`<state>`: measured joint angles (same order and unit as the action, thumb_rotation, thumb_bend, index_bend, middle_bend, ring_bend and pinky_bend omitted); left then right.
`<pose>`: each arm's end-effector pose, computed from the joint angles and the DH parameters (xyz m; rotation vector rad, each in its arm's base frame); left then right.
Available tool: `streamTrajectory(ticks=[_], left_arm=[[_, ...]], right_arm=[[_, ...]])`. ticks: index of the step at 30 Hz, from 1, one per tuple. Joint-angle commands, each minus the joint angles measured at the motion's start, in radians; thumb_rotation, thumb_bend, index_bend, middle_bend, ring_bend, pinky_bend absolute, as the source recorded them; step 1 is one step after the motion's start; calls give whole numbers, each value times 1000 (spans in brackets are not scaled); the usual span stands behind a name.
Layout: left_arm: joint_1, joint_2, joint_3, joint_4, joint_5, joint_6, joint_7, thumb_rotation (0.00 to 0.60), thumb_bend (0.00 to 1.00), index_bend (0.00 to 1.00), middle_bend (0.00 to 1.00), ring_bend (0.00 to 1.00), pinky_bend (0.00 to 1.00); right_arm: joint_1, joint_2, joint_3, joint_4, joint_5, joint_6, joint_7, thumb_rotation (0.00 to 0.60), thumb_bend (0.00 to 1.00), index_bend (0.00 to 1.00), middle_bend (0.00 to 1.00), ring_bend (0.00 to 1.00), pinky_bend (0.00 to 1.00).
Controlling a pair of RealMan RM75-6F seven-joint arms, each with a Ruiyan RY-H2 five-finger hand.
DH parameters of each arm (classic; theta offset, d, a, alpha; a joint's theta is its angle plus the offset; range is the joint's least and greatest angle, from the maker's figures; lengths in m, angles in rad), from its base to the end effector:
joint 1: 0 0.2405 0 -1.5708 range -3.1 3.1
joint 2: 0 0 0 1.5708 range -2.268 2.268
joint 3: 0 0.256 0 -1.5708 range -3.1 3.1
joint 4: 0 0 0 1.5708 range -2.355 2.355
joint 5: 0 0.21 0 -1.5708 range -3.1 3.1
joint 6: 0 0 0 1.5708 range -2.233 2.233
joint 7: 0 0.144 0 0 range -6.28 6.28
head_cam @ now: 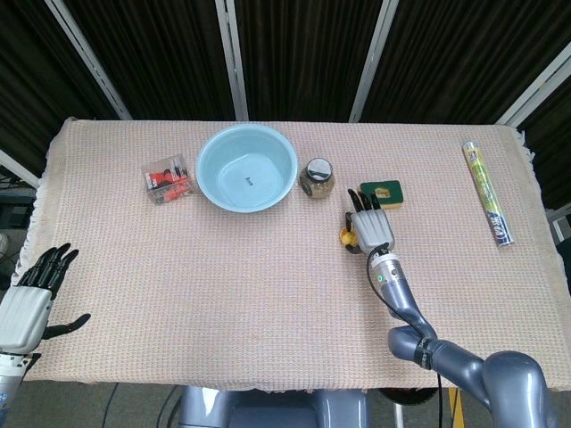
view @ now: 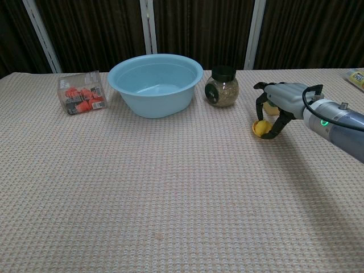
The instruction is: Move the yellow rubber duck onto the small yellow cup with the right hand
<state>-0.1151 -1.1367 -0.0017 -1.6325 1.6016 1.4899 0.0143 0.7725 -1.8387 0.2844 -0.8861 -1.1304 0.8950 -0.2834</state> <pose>-0.2901 0.1783 0.1403 -1.5078 -0.8914 -0.9721 -0.1944 -0.4049 -0.0469 1.6715 -0.8697 0.7998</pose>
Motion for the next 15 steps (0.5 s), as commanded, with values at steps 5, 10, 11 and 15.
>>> streamTrajectory(ticks=[5,10,11,15], left_arm=[[-1,2,1,-4,-1,-3,-3,600,0,0,0,0,210],[-3,4,2,-6,-1,-5,-6,600,0,0,0,0,210],[-3,4,2,-7,-1,-6,-6,600,0,0,0,0,210],[-4,5,3,-7,-1,-9,-8,600,0,0,0,0,210]], right_arm=[[4,3,-5,11,-18,-2,35,600,141,397,0,0,0],[9,7,-13,17,-38,2,50,600,123,327,0,0,0],[10,9,-15,16,-43,4,52,600,118,307,0,0,0],[10,25,-23,4,-61,16,49,600,95,243,0,0,0]])
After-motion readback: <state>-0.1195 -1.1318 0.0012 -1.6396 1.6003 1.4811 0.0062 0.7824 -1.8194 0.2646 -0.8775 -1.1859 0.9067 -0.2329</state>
